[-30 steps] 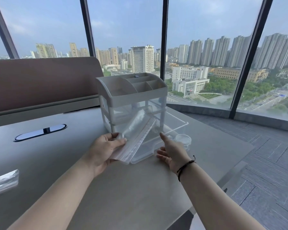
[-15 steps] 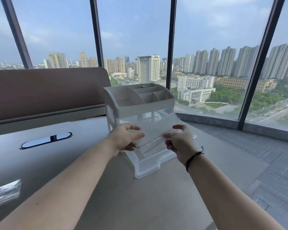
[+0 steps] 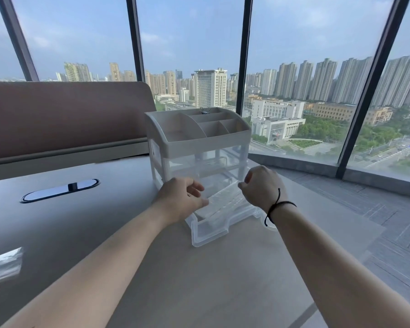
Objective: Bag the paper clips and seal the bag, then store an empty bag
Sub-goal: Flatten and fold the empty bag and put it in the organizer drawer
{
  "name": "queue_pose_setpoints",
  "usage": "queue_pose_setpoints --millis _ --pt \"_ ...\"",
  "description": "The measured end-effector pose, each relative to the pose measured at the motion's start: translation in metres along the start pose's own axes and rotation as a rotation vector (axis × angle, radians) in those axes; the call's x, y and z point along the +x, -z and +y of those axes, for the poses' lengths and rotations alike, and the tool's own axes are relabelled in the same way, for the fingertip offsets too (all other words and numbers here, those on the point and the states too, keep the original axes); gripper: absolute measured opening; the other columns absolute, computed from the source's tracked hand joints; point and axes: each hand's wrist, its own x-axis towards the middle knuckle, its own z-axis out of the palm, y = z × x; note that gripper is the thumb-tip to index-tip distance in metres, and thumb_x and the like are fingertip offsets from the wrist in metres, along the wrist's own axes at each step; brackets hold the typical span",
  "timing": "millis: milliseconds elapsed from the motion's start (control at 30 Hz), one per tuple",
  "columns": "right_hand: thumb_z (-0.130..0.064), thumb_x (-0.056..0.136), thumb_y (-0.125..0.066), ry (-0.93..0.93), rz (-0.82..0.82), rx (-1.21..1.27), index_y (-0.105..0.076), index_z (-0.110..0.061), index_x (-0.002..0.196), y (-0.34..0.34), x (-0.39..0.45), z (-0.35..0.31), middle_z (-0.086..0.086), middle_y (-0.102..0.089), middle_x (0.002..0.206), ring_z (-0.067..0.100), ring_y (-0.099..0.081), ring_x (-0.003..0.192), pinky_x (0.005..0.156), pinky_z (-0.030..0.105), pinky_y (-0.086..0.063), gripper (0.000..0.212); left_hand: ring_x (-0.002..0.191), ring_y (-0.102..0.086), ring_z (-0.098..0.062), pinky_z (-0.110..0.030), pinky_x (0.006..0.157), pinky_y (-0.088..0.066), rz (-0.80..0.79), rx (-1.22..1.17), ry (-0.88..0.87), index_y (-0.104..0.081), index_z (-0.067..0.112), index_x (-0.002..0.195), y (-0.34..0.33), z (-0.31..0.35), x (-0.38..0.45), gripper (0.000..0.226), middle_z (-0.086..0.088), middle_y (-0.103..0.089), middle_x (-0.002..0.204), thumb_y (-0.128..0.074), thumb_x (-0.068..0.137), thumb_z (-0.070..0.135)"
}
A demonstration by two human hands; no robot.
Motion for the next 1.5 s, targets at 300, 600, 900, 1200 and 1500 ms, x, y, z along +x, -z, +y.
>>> queue_pose_setpoints --millis 300,600,900,1200,1500 --pt "-0.035 0.090 -0.061 -0.079 0.152 0.331 -0.054 -0.016 0.120 -0.047 -0.073 -0.011 0.009 -0.055 0.119 0.028 -0.058 0.107 0.081 0.030 -0.037 0.036 0.080 -0.056 -0.009 -0.029 0.079 -0.051 0.025 0.327 -0.123 -0.070 0.035 0.095 -0.009 -0.014 -0.035 0.025 0.016 -0.067 0.102 -0.073 0.079 0.054" --pt "-0.021 0.092 -0.060 -0.083 0.126 0.514 -0.044 -0.014 0.131 -0.071 -0.058 -0.034 0.010 -0.049 0.133 0.028 -0.052 0.117 0.083 0.024 -0.030 0.043 0.074 -0.068 -0.019 -0.032 0.077 -0.056 0.291 0.174 -0.152 -0.071 0.024 0.099 -0.010 -0.039 -0.026 0.025 0.001 -0.070 0.103 -0.081 0.076 0.031" --pt "-0.021 0.094 -0.054 -0.044 0.005 0.582 -0.025 -0.011 0.149 -0.115 -0.033 -0.051 0.006 -0.038 0.154 0.024 -0.040 0.139 0.109 0.032 -0.033 0.062 0.112 -0.063 -0.029 -0.044 0.095 -0.053 0.410 -0.007 0.017 -0.053 0.010 0.131 -0.027 -0.074 -0.003 0.053 -0.010 -0.065 0.126 -0.073 0.085 0.025" --pt "-0.023 0.096 -0.052 0.042 -0.072 0.450 -0.020 -0.012 0.154 -0.133 -0.010 -0.053 0.002 -0.008 0.166 0.017 -0.018 0.150 0.114 0.026 -0.021 0.067 0.111 -0.064 -0.035 -0.040 0.092 -0.052 0.423 -0.054 0.062 -0.057 0.007 0.127 -0.051 -0.092 0.012 0.042 -0.016 -0.068 0.121 -0.069 0.089 0.018" --pt "-0.023 0.091 -0.058 0.091 -0.068 0.413 -0.029 -0.012 0.150 -0.135 -0.018 -0.046 0.004 -0.025 0.162 0.016 -0.026 0.147 0.113 0.024 -0.022 0.066 0.119 -0.060 -0.030 -0.041 0.099 -0.049 0.374 -0.036 0.060 -0.050 0.009 0.137 -0.051 -0.093 0.001 0.053 -0.013 -0.063 0.129 -0.066 0.088 0.020"
